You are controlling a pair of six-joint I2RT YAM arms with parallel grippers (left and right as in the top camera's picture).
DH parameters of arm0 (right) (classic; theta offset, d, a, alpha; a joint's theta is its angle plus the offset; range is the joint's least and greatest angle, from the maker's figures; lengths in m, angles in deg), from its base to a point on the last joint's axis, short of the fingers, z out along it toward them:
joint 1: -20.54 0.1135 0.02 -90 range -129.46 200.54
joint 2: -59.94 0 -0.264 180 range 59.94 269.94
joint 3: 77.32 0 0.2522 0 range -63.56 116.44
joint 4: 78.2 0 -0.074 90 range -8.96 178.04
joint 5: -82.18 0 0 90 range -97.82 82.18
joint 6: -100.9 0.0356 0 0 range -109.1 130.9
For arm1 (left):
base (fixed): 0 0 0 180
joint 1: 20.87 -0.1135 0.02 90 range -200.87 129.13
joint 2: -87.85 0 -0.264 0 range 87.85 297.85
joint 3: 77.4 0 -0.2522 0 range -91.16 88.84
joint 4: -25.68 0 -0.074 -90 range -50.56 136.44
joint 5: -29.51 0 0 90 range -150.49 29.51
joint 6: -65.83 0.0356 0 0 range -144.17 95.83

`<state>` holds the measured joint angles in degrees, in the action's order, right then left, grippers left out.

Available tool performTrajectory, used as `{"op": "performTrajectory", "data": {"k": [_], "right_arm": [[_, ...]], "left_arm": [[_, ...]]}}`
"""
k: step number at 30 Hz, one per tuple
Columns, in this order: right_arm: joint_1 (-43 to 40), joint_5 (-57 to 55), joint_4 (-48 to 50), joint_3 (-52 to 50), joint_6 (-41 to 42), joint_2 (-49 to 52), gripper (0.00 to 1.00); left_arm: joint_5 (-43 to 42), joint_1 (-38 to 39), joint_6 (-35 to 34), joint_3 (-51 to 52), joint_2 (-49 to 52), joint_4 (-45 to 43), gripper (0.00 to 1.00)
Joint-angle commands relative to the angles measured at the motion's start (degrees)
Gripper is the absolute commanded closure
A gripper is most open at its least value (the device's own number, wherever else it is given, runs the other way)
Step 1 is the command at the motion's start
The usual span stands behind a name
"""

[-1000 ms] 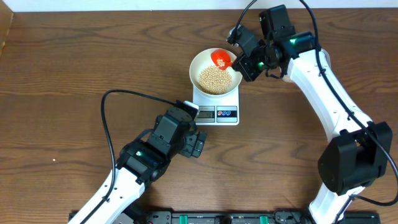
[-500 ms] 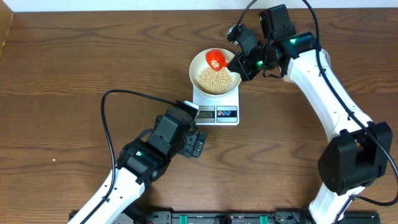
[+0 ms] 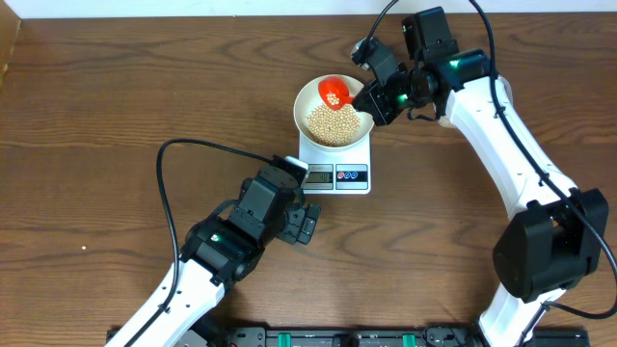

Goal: Scoop item into bowl and weigh 50g on scale
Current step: 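Shake the tipped scoop over the bowl with the right gripper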

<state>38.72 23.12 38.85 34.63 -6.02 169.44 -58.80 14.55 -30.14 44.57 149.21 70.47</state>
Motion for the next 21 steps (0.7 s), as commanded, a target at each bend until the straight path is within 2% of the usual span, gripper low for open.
{"op": "performTrajectory", "data": {"k": [1,21], "right_arm": [[-0.3,1.1,0.2,0.0,0.6,-1.2,0.99],[0.4,-6.6,0.1,0.0,-2.6,-1.2,0.99]], "left_arm": [[0.5,0.1,0.1,-0.4,0.1,0.0,0.05],[0.5,0.1,0.2,-0.4,0.1,0.0,0.05]]}}
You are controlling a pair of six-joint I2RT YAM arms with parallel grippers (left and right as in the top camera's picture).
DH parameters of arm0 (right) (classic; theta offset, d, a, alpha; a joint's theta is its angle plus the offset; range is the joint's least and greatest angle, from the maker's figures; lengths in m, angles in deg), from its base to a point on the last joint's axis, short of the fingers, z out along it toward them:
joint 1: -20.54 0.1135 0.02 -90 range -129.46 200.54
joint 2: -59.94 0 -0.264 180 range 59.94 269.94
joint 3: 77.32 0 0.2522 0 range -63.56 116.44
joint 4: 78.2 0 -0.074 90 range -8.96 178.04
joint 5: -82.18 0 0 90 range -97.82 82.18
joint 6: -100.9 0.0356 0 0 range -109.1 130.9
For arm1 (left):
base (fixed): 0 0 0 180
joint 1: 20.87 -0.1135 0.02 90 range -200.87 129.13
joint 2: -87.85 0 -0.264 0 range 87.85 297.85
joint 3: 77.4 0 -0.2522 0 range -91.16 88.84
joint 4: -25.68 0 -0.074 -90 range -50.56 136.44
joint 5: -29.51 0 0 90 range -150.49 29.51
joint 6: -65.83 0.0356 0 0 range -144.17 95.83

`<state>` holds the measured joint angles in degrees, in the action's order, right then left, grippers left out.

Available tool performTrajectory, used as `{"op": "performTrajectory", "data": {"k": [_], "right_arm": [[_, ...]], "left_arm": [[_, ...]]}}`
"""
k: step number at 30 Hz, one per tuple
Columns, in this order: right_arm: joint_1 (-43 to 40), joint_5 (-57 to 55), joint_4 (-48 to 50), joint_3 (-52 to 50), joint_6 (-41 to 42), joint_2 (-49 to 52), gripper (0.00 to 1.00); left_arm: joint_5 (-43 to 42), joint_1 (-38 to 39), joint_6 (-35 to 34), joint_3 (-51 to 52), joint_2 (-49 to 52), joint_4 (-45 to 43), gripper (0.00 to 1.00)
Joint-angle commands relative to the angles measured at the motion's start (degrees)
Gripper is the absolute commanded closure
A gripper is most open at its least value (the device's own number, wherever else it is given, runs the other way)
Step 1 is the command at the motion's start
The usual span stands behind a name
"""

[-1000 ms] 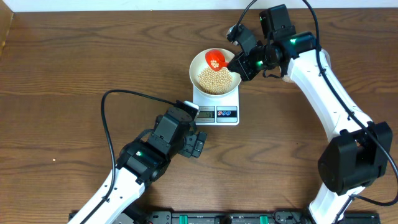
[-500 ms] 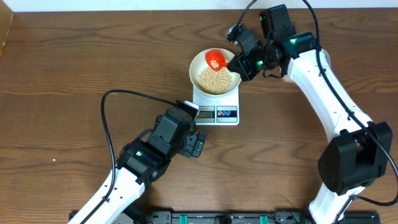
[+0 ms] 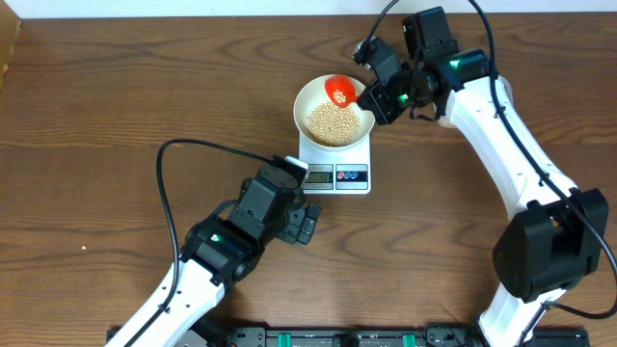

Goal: Scoop item into bowl and weigh 50g on scale
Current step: 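Shake the tipped scoop over the bowl with the right gripper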

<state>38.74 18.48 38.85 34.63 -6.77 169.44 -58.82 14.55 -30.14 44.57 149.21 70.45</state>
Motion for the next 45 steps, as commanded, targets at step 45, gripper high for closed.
{"op": "performTrajectory", "data": {"k": [45], "right_arm": [[1.4,-5.0,0.4,0.0,-9.6,-1.2,0.99]], "left_arm": [[0.5,0.1,0.1,-0.4,0.1,0.0,0.05]]}}
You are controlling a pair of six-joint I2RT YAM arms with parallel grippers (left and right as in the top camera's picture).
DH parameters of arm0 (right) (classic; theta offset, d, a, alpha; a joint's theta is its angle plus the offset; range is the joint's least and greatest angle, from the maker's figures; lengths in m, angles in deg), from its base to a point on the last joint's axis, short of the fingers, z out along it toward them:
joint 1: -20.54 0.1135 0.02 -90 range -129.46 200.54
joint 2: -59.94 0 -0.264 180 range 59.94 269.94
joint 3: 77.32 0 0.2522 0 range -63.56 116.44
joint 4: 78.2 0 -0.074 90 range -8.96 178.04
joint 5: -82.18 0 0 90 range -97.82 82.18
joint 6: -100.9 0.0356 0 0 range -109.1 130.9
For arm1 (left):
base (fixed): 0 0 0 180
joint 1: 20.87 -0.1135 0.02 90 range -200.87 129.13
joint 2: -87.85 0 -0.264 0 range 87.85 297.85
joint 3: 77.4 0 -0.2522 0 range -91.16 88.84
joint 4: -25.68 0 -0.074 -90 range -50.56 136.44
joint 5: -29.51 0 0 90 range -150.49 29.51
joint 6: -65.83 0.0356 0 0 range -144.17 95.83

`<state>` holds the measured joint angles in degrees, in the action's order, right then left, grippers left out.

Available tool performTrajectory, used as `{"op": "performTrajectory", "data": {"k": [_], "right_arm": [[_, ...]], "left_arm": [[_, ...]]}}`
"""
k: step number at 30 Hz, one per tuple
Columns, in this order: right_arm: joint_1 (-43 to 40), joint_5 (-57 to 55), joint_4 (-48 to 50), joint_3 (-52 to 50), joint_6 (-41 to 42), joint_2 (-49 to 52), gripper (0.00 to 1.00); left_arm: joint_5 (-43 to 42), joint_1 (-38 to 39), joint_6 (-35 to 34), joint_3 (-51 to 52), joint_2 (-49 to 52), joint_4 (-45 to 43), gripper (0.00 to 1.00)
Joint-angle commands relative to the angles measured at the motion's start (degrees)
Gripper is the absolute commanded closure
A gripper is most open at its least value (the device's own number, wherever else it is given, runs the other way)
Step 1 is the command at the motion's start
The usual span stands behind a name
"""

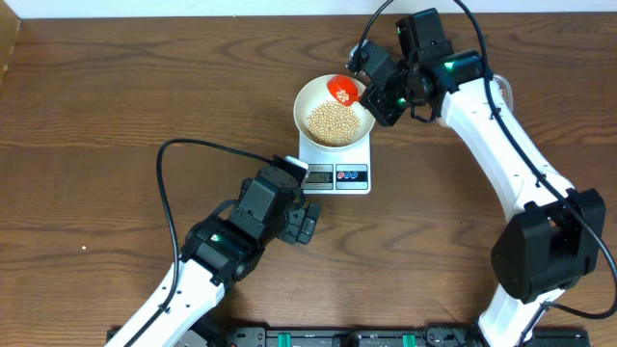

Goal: Scoop item into bowl and weigh 50g on scale
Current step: 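Shake the tipped scoop over the bowl with the right gripper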

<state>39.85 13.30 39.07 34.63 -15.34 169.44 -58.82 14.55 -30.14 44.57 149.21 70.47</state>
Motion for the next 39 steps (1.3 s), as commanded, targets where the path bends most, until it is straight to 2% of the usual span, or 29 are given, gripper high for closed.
{"op": "performTrajectory", "data": {"k": [1,14,20,28,39], "right_arm": [[0.3,0.2,0.2,0.0,-1.0,-1.2,0.99],[0.3,0.4,-0.1,0.0,-2.1,-1.2,0.99],[0.2,0.7,0.8,0.0,4.3,-1.2,0.99],[-0.5,6.7,1.0,0.0,7.2,-1.2,0.99],[-1.9,8.0,0.8,0.0,8.9,-1.2,0.99]], "left_arm": [[0.5,0.1,0.1,-0.4,0.1,0.0,0.05],[0.5,0.1,0.1,-0.4,0.1,0.0,0.05],[0.5,0.1,0.2,-0.4,0.1,0.0,0.05],[0.5,0.1,0.1,-0.4,0.1,0.0,0.05],[0.5,0.1,0.1,-0.4,0.1,0.0,0.05]]}}
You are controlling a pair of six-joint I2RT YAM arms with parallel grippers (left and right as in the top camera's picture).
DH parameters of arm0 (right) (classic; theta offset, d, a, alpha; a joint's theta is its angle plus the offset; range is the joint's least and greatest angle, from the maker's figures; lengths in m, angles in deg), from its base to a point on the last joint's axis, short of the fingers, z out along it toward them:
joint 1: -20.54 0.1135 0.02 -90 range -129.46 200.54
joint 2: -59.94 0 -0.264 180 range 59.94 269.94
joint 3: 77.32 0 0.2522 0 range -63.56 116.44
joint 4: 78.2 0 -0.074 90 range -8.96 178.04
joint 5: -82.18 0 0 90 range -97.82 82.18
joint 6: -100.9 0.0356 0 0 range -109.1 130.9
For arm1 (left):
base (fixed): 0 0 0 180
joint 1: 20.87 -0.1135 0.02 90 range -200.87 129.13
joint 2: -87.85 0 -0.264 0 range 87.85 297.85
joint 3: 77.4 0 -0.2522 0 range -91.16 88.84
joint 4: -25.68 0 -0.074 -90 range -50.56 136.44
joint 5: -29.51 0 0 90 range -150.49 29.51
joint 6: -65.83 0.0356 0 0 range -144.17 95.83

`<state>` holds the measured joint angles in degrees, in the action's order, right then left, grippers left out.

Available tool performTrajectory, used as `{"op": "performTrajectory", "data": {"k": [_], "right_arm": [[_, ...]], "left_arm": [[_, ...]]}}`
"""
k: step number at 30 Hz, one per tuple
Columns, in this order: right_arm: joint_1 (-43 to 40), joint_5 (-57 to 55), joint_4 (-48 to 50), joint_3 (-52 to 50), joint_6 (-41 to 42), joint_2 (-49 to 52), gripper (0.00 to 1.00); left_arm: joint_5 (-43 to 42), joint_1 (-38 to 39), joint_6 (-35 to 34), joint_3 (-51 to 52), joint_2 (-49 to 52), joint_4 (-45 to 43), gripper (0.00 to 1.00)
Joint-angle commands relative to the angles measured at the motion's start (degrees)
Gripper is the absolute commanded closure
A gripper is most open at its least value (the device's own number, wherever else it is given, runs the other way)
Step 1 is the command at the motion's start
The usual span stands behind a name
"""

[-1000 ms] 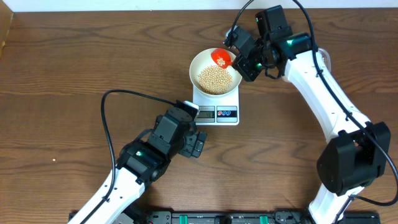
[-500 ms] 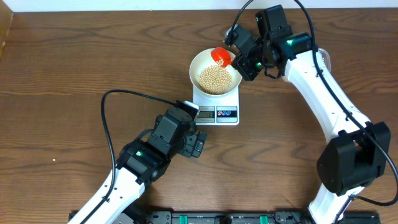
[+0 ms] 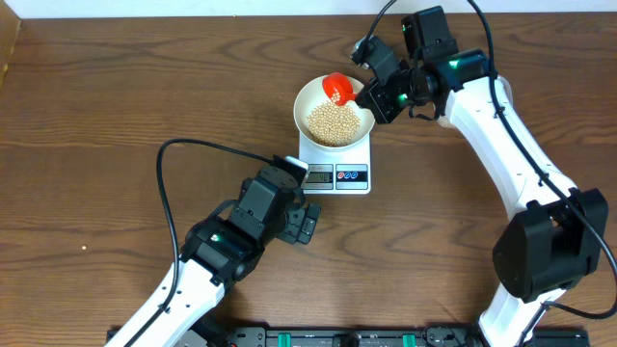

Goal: Scoop item into bowl and weigh 50g on scale
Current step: 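Shake the tipped scoop over the bowl with the right gripper, then carry the scoop with the right gripper back to the soybean tub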

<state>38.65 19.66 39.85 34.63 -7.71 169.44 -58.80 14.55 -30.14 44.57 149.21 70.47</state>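
Note:
A white bowl (image 3: 301, 104) heaped with pale beans (image 3: 334, 121) stands on the white scale (image 3: 335, 157), whose display (image 3: 319, 175) faces the front. My right gripper (image 3: 369, 94) is shut on the handle of a red scoop (image 3: 336, 86). The scoop hangs over the bowl's far rim and is tilted, with no beans visible in it. My left gripper (image 3: 307, 226) rests low over the table in front of the scale, just left of it. Its black fingers hold nothing, and their spacing is unclear from above.
The left arm's black cable (image 3: 183, 154) loops over the table left of the scale. The right arm (image 3: 501, 135) stretches from the front right to the bowl. A dark rail (image 3: 337, 337) runs along the front edge.
The red scoop showed a few beans in its cup; now it is tipped over the bowl's far rim with none visible. The right wrist has shifted slightly right. The left arm has not moved.
The right gripper first held the scoop over the bowl's far side with a few beans in it. It then held the scoop slightly further right, nearer the rim, still carrying beans. Now the scoop is tilted and looks empty. The left arm stayed still throughout.

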Motion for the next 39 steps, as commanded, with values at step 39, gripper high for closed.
{"op": "performTrajectory", "data": {"k": [39], "right_arm": [[-2.7,9.4,0.3,0.1,2.6,-1.2,0.99]], "left_arm": [[0.5,0.1,0.2,-0.4,0.1,0.0,0.05]]}}
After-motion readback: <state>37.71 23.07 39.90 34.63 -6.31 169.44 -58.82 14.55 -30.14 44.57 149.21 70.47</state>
